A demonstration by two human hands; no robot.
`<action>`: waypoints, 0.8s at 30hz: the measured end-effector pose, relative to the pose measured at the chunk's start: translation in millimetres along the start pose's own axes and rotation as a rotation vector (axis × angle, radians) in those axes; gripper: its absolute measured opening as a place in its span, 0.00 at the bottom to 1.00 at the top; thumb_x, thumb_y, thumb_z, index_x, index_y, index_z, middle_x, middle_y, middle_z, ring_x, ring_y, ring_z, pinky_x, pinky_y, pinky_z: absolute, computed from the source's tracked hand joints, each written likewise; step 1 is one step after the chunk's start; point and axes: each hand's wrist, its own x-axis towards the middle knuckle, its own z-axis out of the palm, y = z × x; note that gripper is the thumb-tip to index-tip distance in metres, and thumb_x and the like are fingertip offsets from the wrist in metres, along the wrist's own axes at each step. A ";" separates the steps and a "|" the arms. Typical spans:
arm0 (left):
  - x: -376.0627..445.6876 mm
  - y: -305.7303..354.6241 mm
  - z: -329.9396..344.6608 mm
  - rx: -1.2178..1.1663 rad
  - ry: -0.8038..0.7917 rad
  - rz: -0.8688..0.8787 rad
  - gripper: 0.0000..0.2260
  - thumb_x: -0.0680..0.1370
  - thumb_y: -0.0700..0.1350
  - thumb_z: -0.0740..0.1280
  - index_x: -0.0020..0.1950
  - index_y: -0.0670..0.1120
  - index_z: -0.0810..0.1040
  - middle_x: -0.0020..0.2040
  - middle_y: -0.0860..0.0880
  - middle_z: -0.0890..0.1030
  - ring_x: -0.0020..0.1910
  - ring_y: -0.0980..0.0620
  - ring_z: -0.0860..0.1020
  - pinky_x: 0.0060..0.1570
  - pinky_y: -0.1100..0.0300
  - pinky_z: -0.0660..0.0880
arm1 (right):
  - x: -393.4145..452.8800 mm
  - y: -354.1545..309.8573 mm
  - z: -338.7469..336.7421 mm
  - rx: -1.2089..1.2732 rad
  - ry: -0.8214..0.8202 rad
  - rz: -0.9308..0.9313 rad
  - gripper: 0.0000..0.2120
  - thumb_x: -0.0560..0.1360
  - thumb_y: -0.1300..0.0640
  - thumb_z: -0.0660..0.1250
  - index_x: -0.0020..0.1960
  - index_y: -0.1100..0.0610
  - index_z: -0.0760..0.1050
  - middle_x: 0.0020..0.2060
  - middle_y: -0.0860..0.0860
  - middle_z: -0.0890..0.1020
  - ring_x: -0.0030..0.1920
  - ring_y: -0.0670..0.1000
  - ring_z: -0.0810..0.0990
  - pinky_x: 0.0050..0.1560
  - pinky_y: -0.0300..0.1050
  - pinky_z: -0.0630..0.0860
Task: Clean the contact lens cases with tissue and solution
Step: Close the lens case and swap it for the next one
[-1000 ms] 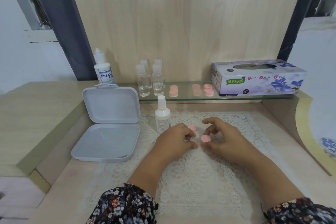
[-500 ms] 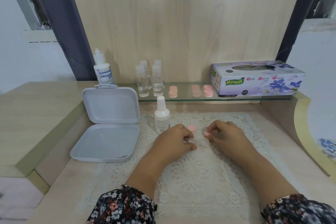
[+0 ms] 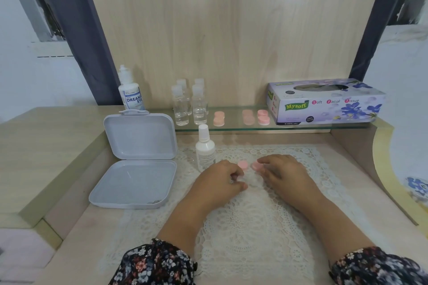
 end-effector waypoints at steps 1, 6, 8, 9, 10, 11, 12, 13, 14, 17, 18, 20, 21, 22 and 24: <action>-1.2 0.0 -0.8 -0.018 0.011 -0.008 0.12 0.74 0.51 0.71 0.56 0.50 0.80 0.50 0.54 0.77 0.46 0.56 0.76 0.51 0.58 0.75 | -0.2 0.1 -0.2 0.009 0.008 0.004 0.11 0.79 0.47 0.64 0.60 0.45 0.77 0.57 0.41 0.80 0.61 0.46 0.72 0.64 0.50 0.68; -6.6 -3.1 -3.9 -0.084 0.050 -0.046 0.12 0.74 0.50 0.70 0.57 0.52 0.80 0.48 0.57 0.79 0.43 0.59 0.76 0.48 0.61 0.75 | -2.7 -0.6 -1.7 0.031 0.050 -0.006 0.09 0.78 0.50 0.66 0.56 0.47 0.80 0.49 0.41 0.81 0.55 0.46 0.73 0.60 0.48 0.69; -9.7 -4.2 -5.3 -0.106 0.075 -0.055 0.11 0.74 0.49 0.70 0.57 0.52 0.80 0.46 0.57 0.78 0.40 0.62 0.74 0.45 0.64 0.73 | -3.8 -1.7 -2.5 0.022 0.057 -0.011 0.09 0.78 0.52 0.66 0.56 0.48 0.81 0.48 0.42 0.81 0.54 0.47 0.73 0.59 0.48 0.70; -11.7 -4.4 -5.9 -0.127 0.091 -0.063 0.11 0.74 0.49 0.70 0.56 0.51 0.80 0.45 0.57 0.78 0.39 0.62 0.74 0.44 0.63 0.73 | -4.4 -2.4 -3.0 0.009 0.056 -0.012 0.09 0.78 0.52 0.66 0.56 0.49 0.81 0.48 0.43 0.81 0.53 0.47 0.73 0.59 0.48 0.70; -13.9 -4.7 -6.3 -0.155 0.109 -0.073 0.10 0.74 0.49 0.70 0.55 0.52 0.80 0.43 0.58 0.77 0.37 0.61 0.73 0.44 0.63 0.73 | -4.8 -2.7 -3.1 -0.002 0.049 -0.012 0.10 0.78 0.51 0.66 0.57 0.49 0.81 0.49 0.43 0.81 0.53 0.47 0.73 0.58 0.48 0.70; -17.3 -5.1 -7.5 -0.190 0.132 -0.082 0.09 0.74 0.48 0.71 0.54 0.52 0.80 0.42 0.58 0.77 0.36 0.61 0.72 0.44 0.62 0.73 | -5.2 -3.8 -3.3 -0.014 0.038 -0.013 0.10 0.78 0.51 0.65 0.57 0.49 0.81 0.49 0.44 0.80 0.53 0.47 0.73 0.58 0.49 0.70; -20.1 -5.4 -7.9 -0.226 0.153 -0.090 0.08 0.74 0.48 0.71 0.53 0.52 0.80 0.41 0.58 0.76 0.34 0.62 0.72 0.42 0.63 0.73 | -5.5 -4.1 -3.3 -0.028 0.021 -0.014 0.11 0.79 0.50 0.65 0.58 0.48 0.81 0.50 0.44 0.80 0.53 0.47 0.73 0.58 0.49 0.70; -22.6 -5.7 -8.2 -0.257 0.173 -0.098 0.07 0.74 0.48 0.71 0.52 0.53 0.80 0.40 0.58 0.76 0.32 0.62 0.71 0.40 0.64 0.72 | -5.8 -4.2 -3.4 -0.046 0.001 -0.014 0.11 0.79 0.50 0.64 0.59 0.48 0.81 0.50 0.45 0.80 0.54 0.47 0.73 0.58 0.48 0.70; -25.6 -6.6 -9.2 -0.283 0.195 -0.108 0.07 0.74 0.48 0.71 0.51 0.54 0.80 0.40 0.58 0.75 0.31 0.62 0.70 0.38 0.65 0.70 | -6.1 -5.2 -3.6 -0.064 -0.014 -0.018 0.12 0.79 0.50 0.63 0.59 0.47 0.80 0.51 0.45 0.80 0.54 0.47 0.72 0.57 0.47 0.69; -36.0 -10.6 -16.4 -0.306 0.260 -0.129 0.06 0.74 0.48 0.71 0.50 0.55 0.80 0.38 0.59 0.75 0.30 0.62 0.70 0.38 0.65 0.69 | -7.5 -8.9 -4.7 -0.086 -0.023 -0.027 0.12 0.80 0.49 0.62 0.61 0.46 0.79 0.50 0.45 0.80 0.53 0.47 0.73 0.55 0.47 0.69; -39.4 -12.4 -20.0 -0.308 0.281 -0.130 0.06 0.74 0.47 0.71 0.50 0.55 0.80 0.38 0.58 0.75 0.31 0.62 0.70 0.38 0.65 0.69 | -7.5 -10.3 -5.4 -0.083 -0.013 -0.025 0.12 0.80 0.48 0.62 0.61 0.46 0.79 0.50 0.44 0.80 0.53 0.47 0.73 0.56 0.47 0.70; -45.0 -17.3 -28.5 -0.317 0.320 -0.135 0.05 0.74 0.46 0.72 0.48 0.55 0.80 0.38 0.58 0.75 0.31 0.61 0.70 0.39 0.65 0.69 | -6.7 -13.8 -8.2 -0.083 0.010 -0.017 0.12 0.80 0.49 0.62 0.60 0.47 0.80 0.50 0.44 0.80 0.53 0.48 0.74 0.56 0.48 0.70; -47.6 -20.4 -33.5 -0.318 0.343 -0.143 0.05 0.73 0.46 0.72 0.46 0.55 0.80 0.38 0.58 0.75 0.31 0.61 0.70 0.39 0.65 0.70 | -5.9 -15.9 -10.2 -0.079 0.014 -0.017 0.11 0.80 0.51 0.62 0.59 0.48 0.80 0.51 0.44 0.81 0.53 0.48 0.74 0.56 0.47 0.70; -49.9 -24.2 -39.0 -0.313 0.369 -0.151 0.06 0.73 0.45 0.72 0.45 0.56 0.80 0.37 0.58 0.76 0.31 0.61 0.70 0.39 0.64 0.70 | -5.4 -19.1 -12.6 -0.068 0.007 -0.021 0.11 0.79 0.52 0.63 0.58 0.48 0.81 0.50 0.44 0.81 0.52 0.47 0.75 0.55 0.45 0.70; -54.1 -33.0 -51.2 -0.287 0.418 -0.178 0.06 0.73 0.45 0.72 0.44 0.56 0.80 0.38 0.58 0.76 0.31 0.61 0.71 0.39 0.64 0.69 | -5.3 -29.2 -16.3 -0.023 -0.048 -0.023 0.09 0.79 0.51 0.63 0.55 0.48 0.81 0.48 0.43 0.81 0.47 0.44 0.75 0.48 0.38 0.70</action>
